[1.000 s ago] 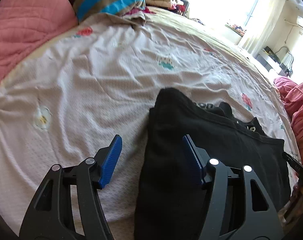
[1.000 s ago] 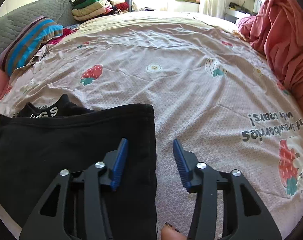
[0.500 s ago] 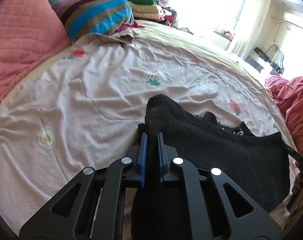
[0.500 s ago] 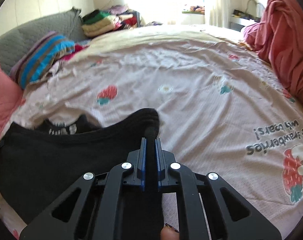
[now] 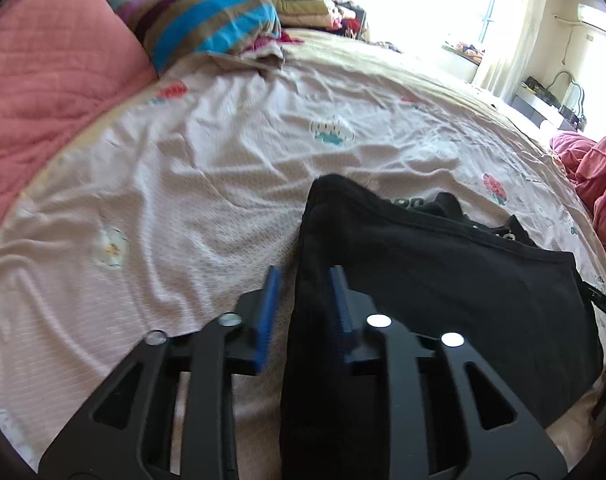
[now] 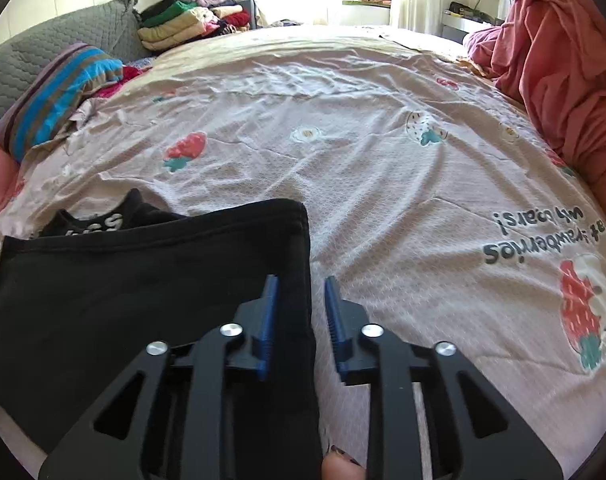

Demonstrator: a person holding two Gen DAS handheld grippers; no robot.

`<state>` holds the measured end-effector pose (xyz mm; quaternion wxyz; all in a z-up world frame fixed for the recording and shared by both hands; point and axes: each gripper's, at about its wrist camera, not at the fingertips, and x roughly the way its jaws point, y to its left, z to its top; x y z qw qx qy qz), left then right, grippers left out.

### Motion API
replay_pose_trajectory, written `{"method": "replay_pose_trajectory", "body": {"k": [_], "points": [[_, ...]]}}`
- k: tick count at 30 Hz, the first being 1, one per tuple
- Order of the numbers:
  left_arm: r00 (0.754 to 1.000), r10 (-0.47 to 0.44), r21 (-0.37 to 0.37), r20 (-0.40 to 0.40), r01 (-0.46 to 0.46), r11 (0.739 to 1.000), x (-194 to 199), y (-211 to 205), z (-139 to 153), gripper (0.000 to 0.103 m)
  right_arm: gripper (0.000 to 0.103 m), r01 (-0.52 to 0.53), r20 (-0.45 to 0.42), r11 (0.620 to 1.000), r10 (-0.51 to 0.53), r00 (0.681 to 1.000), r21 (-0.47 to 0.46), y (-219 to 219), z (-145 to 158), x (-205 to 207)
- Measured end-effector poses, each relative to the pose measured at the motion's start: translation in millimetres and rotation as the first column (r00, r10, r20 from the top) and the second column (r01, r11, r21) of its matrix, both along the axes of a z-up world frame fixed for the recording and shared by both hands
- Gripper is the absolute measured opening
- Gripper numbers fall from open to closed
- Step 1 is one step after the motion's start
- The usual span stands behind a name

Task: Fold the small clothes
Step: 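Release and regrip the folded edge with both tools to straighten it, then open both tools and withdraw from the folded black sweatshirt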

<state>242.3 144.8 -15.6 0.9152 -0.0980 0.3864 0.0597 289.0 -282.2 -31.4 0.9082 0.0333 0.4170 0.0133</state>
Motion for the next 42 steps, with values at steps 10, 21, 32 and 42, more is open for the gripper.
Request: {"method": "replay_pose_trajectory", "body": {"k": [10, 21, 32, 42], "points": [[0.997, 0.005, -0.065, 0.083, 0.001, 0.998, -46.1, -3.3, 27.1, 0.034, 0.041, -0.176, 0.06, 0.984, 0.177, 0.982, -0.009, 27.7, 32.1, -63.4], [0.991, -0.107, 0.015, -0.085, 0.109, 0.994, -49.5, -58.0, -6.0, 0.036, 0.041, -0.297, -0.014, 0.954, 0.297, 0.955, -0.026, 56.5, 19.7, -96.5], [0.989, -0.111, -0.014, -0.099, 0.111, 0.994, -70.4, -57.1, -18.5, 0.036, 0.044, -0.268, -0.128, 0.963, 0.264, 0.956, -0.014, 41.2, -12.0, -107.6], [0.99, -0.125, -0.017, -0.062, 0.124, 0.992, -77.3, -60.6, -16.3, 0.044, 0.051, -0.254, -0.102, 0.966, 0.257, 0.961, 0.049, 35.3, -7.8, -114.9]]}}
